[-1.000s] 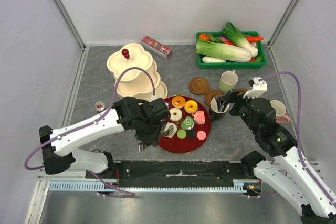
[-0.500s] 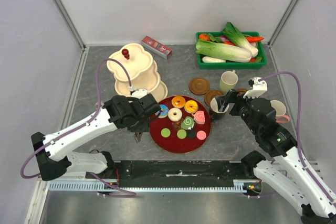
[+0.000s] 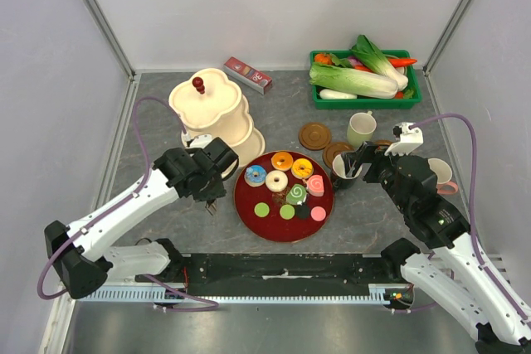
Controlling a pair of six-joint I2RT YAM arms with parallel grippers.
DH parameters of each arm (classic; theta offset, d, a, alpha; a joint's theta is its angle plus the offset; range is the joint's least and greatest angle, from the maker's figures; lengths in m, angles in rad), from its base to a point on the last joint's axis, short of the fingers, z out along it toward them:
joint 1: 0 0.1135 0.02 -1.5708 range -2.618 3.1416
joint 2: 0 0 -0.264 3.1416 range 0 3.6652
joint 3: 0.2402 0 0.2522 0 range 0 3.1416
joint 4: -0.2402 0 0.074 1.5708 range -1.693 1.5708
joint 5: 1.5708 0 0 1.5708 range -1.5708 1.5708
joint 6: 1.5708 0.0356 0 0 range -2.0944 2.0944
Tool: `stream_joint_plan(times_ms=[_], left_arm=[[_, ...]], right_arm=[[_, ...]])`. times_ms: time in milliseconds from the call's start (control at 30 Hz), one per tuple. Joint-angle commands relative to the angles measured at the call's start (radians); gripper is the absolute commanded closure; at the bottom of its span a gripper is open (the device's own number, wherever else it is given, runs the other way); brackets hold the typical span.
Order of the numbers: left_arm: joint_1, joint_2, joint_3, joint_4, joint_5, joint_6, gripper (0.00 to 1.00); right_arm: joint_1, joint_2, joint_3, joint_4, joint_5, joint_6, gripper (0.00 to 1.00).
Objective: Serve the afternoon tea
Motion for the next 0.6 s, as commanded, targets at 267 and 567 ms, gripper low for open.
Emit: stream_joint_plan(times_ms=[267, 567], left_arm=[[0.054, -0.016, -0.031, 0.117, 0.045, 0.075, 0.85], [0.054, -0.124, -0.035, 0.099, 0.164, 0.097, 0.83]], right_arm=[[0.000, -0.008, 0.016, 0.005, 0.022, -0.022, 0.02], [0.000, -0.014, 0.014, 0.003, 0.030, -0.021, 0.02]])
